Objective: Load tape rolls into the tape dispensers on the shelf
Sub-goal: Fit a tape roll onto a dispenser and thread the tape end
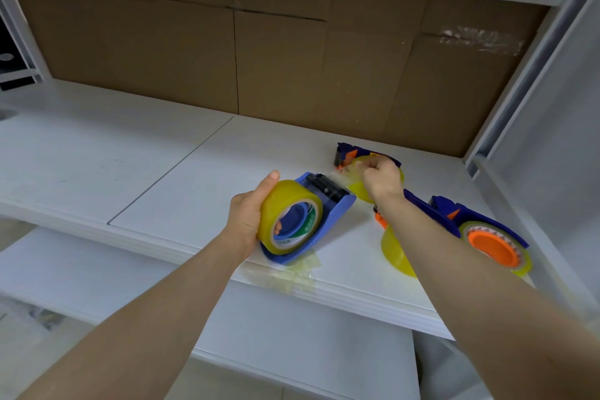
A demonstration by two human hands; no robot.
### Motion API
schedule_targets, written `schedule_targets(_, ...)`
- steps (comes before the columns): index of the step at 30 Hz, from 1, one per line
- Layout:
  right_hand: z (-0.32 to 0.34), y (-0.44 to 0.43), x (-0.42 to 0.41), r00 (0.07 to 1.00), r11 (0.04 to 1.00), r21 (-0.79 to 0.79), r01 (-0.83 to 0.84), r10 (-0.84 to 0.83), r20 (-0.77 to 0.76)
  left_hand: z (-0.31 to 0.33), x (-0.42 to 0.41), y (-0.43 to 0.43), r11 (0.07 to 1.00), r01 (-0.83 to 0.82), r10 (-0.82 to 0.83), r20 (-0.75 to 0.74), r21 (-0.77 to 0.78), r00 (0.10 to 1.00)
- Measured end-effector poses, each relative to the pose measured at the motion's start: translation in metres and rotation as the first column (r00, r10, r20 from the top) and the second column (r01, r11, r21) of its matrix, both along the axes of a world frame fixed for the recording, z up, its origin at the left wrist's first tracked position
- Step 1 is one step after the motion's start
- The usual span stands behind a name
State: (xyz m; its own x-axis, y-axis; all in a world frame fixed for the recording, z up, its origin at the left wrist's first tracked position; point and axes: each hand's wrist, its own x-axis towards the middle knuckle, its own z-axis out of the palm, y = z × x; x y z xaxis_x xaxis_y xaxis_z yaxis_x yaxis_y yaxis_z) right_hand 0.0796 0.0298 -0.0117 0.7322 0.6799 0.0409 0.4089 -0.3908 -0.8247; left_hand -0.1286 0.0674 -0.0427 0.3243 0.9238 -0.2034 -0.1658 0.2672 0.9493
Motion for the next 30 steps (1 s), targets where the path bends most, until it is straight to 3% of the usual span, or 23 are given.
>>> schedule_targets(4,-0.012,-0.003,-0.005,0.935,0.997,-0.064,0.047,-0.066,-0.348,0.000,-0.001,0.000,1.000,-0.003,0.004,0.026,-0.015,1.000)
schedule_targets(7,-0.019,-0.002,-0.013,0.866,0.997,-0.069,0.043,-0.072,-0.496,-0.001,-0.002,0.000,0.998,-0.034,0.037,0.064,-0.050,0.997)
schedule_targets(12,-0.033,-0.003,-0.031,0.570,0.997,-0.029,0.067,-0.062,-0.819,-0.002,-0.001,0.001,0.992,-0.054,0.071,0.146,-0.118,0.987)
schedule_targets(18,-0.029,-0.004,-0.049,0.261,0.993,0.117,0.021,0.107,-0.959,0.000,0.001,0.005,0.988,-0.066,0.093,0.200,-0.141,0.975)
schedule_targets(21,-0.030,-0.001,-0.055,0.176,0.963,0.266,0.049,0.254,-0.951,0.003,0.004,0.006,0.990,-0.048,0.075,0.217,-0.130,0.973)
schedule_targets(25,-0.030,0.001,-0.059,0.233,0.951,0.292,0.101,0.263,-0.936,0.010,0.007,0.010,0.997,-0.019,0.037,0.237,-0.079,0.971)
schedule_targets(30,-0.015,-0.001,-0.035,0.511,0.943,0.280,0.177,0.155,-0.845,0.015,0.008,0.011,0.998,-0.002,0.014,0.224,-0.056,0.975)
